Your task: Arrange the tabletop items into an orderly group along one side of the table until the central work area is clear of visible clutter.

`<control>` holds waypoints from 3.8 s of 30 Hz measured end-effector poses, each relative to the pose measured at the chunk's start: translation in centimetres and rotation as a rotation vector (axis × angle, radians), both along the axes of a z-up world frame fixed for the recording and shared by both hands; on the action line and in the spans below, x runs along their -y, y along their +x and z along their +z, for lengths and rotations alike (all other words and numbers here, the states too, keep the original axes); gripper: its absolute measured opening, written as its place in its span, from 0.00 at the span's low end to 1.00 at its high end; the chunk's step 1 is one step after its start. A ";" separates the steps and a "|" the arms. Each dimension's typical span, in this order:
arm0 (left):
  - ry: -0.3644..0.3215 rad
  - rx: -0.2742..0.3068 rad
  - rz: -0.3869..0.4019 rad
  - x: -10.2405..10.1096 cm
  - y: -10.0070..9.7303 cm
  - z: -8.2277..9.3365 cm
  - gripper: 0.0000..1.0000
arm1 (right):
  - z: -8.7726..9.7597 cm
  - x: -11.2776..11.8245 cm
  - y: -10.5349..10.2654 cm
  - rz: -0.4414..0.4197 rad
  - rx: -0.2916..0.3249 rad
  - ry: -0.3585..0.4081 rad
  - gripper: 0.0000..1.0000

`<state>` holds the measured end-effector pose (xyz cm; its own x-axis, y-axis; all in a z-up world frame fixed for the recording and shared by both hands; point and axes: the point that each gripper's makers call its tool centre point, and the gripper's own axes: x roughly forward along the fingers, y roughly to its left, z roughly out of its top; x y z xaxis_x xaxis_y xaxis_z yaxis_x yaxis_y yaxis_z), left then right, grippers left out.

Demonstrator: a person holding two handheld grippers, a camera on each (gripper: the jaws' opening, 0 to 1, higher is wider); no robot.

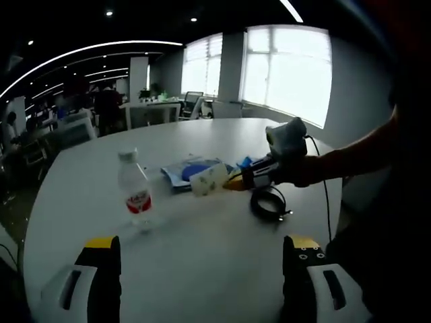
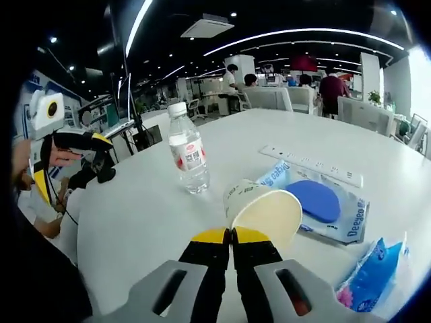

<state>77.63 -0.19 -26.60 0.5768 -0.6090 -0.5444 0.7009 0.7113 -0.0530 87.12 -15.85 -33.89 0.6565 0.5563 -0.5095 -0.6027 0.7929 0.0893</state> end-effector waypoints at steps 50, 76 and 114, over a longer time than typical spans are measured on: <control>0.029 -0.008 -0.010 -0.8 -0.3 -0.6 1.00 | 3.4 -4.1 0.8 0.449 0.082 -0.407 0.00; 0.038 -0.028 -0.009 -1.0 0.2 -1.3 0.99 | 1.2 -5.3 2.1 0.651 0.077 -0.610 0.00; 0.036 -0.050 0.004 -1.4 1.5 -1.8 0.98 | -1.4 -6.5 3.3 0.942 0.186 -0.968 0.00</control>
<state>79.16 1.24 -28.39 0.5513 -0.5860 -0.5939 0.6949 0.7164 -0.0619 90.39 -9.38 -35.30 0.3313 0.3013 -0.8942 -0.8870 -0.2238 -0.4040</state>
